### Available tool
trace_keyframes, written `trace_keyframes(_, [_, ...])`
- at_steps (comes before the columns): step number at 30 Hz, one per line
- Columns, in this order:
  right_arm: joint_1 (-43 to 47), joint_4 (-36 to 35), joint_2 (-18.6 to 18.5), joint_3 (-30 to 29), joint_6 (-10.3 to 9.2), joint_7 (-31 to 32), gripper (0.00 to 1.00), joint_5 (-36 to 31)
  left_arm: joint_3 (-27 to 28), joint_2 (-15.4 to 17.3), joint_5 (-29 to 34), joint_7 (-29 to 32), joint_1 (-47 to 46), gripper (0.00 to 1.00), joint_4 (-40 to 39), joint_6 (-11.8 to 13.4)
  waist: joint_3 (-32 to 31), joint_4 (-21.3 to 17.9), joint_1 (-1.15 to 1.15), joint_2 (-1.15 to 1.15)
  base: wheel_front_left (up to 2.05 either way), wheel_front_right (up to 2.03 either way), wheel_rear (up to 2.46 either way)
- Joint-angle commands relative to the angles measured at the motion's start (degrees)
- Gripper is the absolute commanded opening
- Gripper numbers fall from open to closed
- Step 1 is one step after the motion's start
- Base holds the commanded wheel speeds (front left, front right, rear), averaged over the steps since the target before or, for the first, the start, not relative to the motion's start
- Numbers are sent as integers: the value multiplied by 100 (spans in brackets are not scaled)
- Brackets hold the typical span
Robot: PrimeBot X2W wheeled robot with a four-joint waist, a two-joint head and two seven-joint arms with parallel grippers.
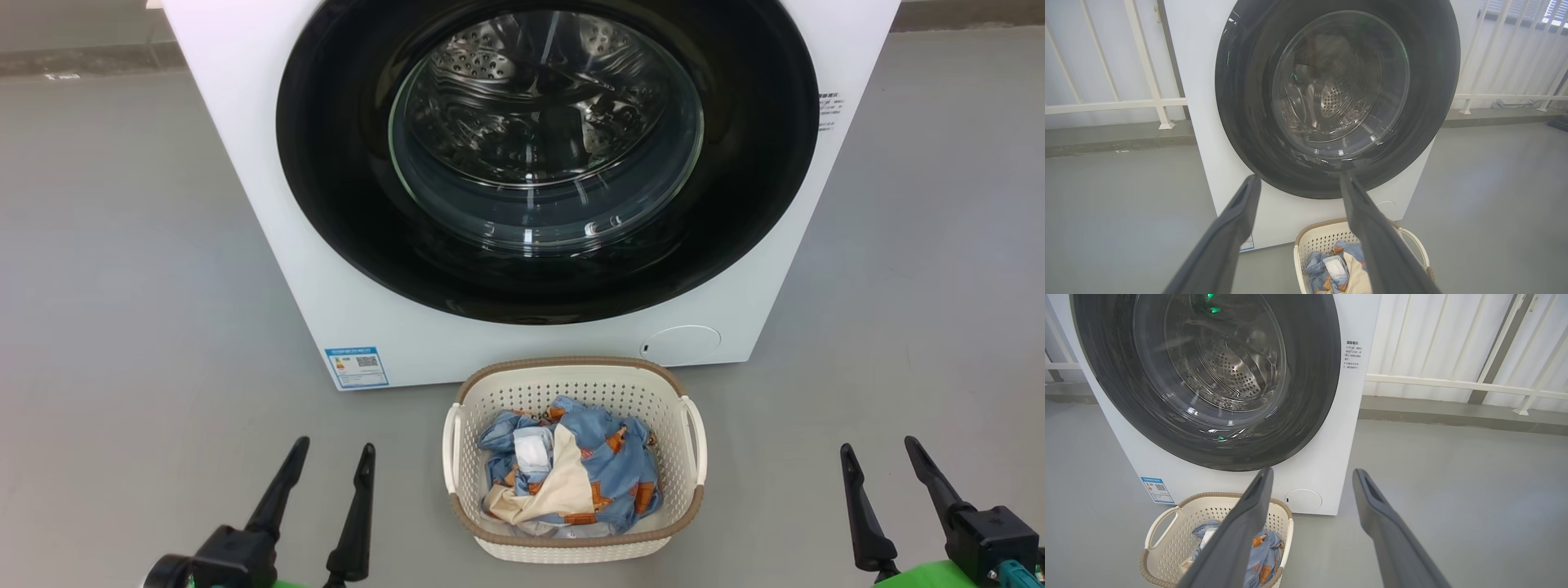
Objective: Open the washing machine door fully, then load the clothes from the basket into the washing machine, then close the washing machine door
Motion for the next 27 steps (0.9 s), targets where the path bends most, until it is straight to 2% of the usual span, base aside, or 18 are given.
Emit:
trace_keyframes(1, [-125, -121, -86, 152, 55, -70, 100, -63, 204, 39, 49, -59, -81, 100, -148, -15, -1, 0, 0, 0, 0, 0, 0])
trace_keyframes(27, [-134, -165, -77, 169, 55, -70, 100, -40, 311, -35, 98, -59, -111, 100, -249, -15, 53, 7, 0, 0, 0, 0, 0])
